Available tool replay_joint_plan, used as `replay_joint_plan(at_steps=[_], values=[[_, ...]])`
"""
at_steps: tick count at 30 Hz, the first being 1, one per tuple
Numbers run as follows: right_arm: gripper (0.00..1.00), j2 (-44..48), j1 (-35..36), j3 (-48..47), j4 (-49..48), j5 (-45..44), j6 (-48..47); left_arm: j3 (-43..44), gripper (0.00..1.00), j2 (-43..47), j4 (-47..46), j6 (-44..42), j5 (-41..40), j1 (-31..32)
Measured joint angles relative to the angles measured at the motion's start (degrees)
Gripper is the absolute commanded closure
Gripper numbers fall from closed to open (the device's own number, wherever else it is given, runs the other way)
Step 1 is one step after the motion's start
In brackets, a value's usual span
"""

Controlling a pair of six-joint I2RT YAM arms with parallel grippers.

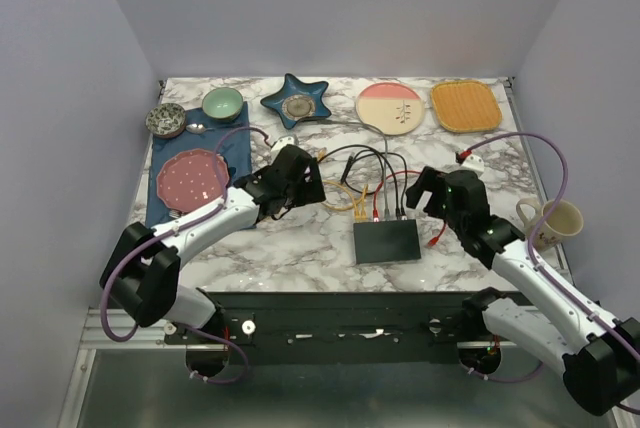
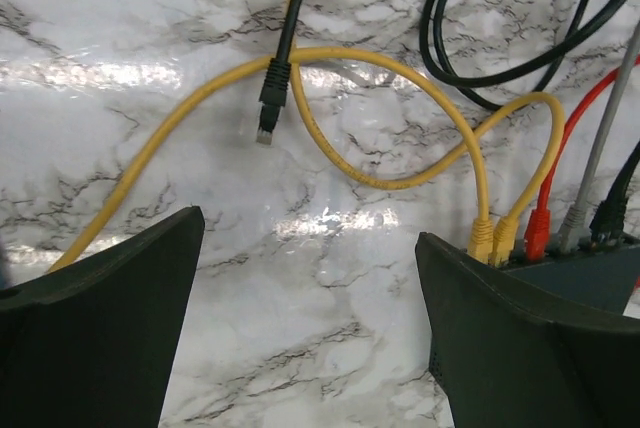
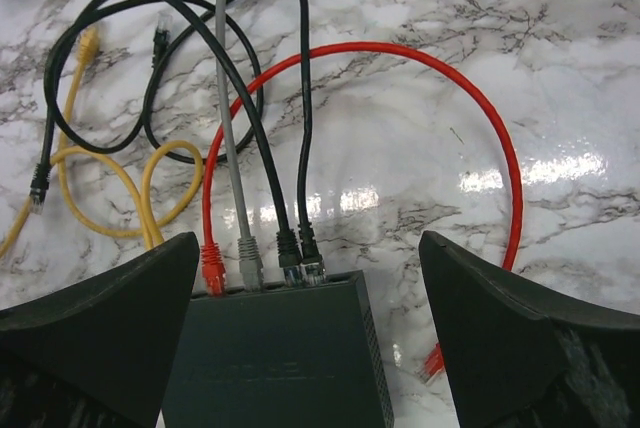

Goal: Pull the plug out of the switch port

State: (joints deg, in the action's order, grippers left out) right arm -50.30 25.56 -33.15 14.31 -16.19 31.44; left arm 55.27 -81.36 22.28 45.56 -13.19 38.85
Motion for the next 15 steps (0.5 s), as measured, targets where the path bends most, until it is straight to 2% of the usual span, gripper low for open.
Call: replay_joint_plan(at_steps=[4,7,10,11,15], values=[[0.05,-1.33,0.00,0.00,1.18,0.46,2.38,-6.64,0.01,2.56,-6.34,0.20,4.42,0.74],[0.14,-2.54,0.00,0.04,1.73,0.61,4.55,-9.94,0.02,3.78,-9.29,0.33,6.60,1.86],[0.27,-4.52,0.00,0.35,2.38,0.68,7.06,-10.21,0.06,3.43,-10.71,0.28,7.69,3.72],[0.35,-5.20,0.00,0.57,2.43,0.83,7.93,-10.14,0.07,3.21,-11.13,0.15,7.87,4.72],[0.52,-7.06,0.00,2.32,2.99,1.81,11.67,-9.53,0.14,0.79,-11.72,-0.70,7.91,8.39]])
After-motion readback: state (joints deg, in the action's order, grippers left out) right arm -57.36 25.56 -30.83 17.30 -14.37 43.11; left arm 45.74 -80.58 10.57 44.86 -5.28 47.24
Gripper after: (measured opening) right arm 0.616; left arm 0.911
